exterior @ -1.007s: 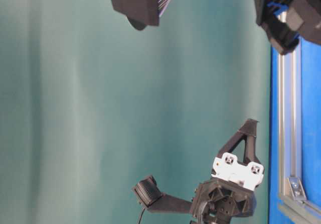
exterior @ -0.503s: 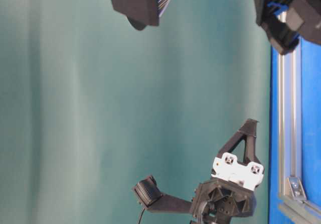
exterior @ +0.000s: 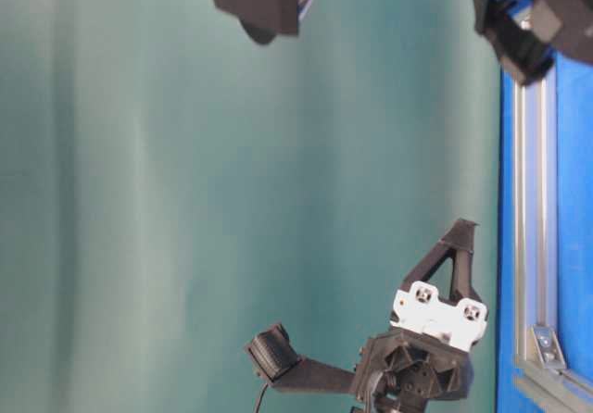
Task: Insert the wire through the string loop located on the right side.
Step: 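Lift the cable and carry it right, aligning the plug with the zip-tie loop, then push the USB plug leftward through the white zip-tie loop with the right gripper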
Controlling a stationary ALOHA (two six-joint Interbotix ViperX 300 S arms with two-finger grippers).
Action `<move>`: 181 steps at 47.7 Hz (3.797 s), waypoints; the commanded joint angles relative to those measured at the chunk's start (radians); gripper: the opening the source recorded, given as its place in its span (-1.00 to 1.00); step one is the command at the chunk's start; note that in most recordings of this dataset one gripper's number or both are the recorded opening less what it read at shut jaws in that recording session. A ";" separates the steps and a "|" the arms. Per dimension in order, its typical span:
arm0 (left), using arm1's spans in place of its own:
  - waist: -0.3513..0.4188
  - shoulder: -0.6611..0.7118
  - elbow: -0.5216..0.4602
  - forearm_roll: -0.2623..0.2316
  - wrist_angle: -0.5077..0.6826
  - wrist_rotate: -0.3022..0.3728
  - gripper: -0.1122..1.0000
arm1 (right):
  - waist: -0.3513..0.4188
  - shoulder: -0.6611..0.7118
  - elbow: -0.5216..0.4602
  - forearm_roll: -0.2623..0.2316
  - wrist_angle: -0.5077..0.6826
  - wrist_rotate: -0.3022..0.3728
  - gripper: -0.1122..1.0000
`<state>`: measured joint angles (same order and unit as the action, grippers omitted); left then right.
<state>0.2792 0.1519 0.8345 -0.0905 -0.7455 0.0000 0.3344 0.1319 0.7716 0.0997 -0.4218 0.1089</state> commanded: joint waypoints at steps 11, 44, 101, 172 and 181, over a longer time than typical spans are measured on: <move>0.002 -0.037 -0.014 0.002 -0.005 -0.002 -0.80 | 0.020 -0.158 0.170 0.034 -0.008 0.005 -0.87; 0.002 -0.040 -0.026 0.003 -0.005 -0.002 -0.80 | 0.031 -0.667 0.594 0.091 0.121 0.006 -0.87; 0.002 -0.038 -0.028 0.003 -0.005 0.002 -0.80 | -0.147 -0.713 0.627 0.081 0.127 -0.012 -0.87; 0.002 -0.040 -0.029 0.005 -0.005 0.002 -0.80 | -0.140 -0.713 0.626 0.081 0.124 -0.012 -0.87; 0.002 -0.040 -0.028 0.005 -0.005 0.002 -0.80 | -0.140 -0.713 0.624 0.081 0.124 -0.012 -0.87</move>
<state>0.2807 0.1442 0.8253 -0.0890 -0.7455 0.0000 0.1917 -0.5814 1.4097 0.1825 -0.2884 0.0982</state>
